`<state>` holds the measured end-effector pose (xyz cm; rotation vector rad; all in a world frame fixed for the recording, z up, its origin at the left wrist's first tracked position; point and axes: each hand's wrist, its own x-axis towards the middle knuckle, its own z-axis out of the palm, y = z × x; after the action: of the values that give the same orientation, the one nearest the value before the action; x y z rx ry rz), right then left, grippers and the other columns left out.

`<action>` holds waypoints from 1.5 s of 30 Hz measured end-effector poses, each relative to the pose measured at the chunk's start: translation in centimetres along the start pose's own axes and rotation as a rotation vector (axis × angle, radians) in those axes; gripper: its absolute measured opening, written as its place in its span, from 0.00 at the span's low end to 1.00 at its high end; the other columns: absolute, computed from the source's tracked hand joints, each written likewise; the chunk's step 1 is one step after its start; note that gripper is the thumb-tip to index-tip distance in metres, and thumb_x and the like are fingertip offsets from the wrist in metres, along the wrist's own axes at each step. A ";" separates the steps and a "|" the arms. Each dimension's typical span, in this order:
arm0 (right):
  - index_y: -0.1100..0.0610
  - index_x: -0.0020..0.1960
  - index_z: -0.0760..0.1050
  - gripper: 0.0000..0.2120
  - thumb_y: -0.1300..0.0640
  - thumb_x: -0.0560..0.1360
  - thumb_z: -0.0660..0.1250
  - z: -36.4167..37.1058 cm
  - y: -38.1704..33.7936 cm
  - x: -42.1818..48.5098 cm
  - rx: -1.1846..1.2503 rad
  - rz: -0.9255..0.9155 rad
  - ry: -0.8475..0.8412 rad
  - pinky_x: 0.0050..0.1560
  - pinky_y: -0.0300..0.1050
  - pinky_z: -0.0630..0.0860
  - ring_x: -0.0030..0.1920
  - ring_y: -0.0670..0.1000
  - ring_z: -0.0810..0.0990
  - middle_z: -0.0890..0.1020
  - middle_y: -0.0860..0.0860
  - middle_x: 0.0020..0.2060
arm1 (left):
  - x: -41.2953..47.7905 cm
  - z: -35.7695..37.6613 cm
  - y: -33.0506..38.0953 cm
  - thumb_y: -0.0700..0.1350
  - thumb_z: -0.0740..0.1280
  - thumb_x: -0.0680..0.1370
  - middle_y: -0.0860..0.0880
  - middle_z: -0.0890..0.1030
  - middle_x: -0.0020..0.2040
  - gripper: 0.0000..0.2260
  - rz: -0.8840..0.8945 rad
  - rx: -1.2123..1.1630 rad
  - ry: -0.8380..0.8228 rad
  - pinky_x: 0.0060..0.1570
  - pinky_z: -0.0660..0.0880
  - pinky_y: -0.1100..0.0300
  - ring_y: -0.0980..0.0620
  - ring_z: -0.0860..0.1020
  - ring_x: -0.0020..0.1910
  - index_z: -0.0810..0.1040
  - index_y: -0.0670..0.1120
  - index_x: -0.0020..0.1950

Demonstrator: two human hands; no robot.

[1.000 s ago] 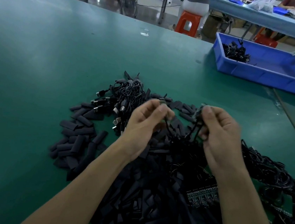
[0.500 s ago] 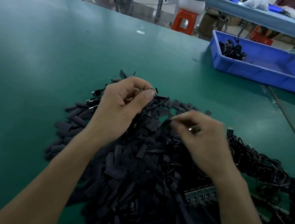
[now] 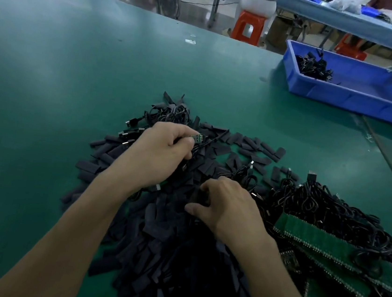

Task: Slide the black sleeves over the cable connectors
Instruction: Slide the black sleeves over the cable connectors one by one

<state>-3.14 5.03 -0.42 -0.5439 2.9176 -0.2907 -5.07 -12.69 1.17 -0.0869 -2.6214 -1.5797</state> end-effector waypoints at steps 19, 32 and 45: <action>0.41 0.56 0.73 0.08 0.54 0.82 0.64 -1.1 3.9 -0.5 0.717 0.070 0.205 0.43 0.24 0.70 0.46 0.31 0.75 0.77 0.37 0.45 | -0.6 1.6 -0.1 0.47 0.71 0.79 0.62 0.82 0.35 0.06 -0.014 0.049 -0.097 0.34 0.72 0.72 0.64 0.79 0.32 0.82 0.56 0.43; 0.44 0.54 0.81 0.12 0.61 0.77 0.71 -1.4 3.8 -0.7 1.080 -0.001 0.411 0.41 0.33 0.77 0.38 0.46 0.84 0.86 0.49 0.39 | -0.5 1.9 -0.3 0.44 0.74 0.77 0.49 0.85 0.34 0.04 -0.065 -0.153 -0.053 0.35 0.78 0.65 0.50 0.83 0.33 0.85 0.52 0.43; 0.43 0.50 0.80 0.10 0.58 0.75 0.74 -1.7 3.8 -0.5 0.935 -0.036 0.474 0.44 0.36 0.80 0.38 0.45 0.84 0.85 0.44 0.39 | -0.6 1.9 0.1 0.44 0.74 0.77 0.49 0.85 0.36 0.04 -0.024 -0.202 -0.083 0.36 0.80 0.64 0.51 0.83 0.34 0.85 0.53 0.44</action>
<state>-4.29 8.97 0.43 -0.3843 2.6872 -1.8513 -4.54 -10.94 0.34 -0.1364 -2.5218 -1.8847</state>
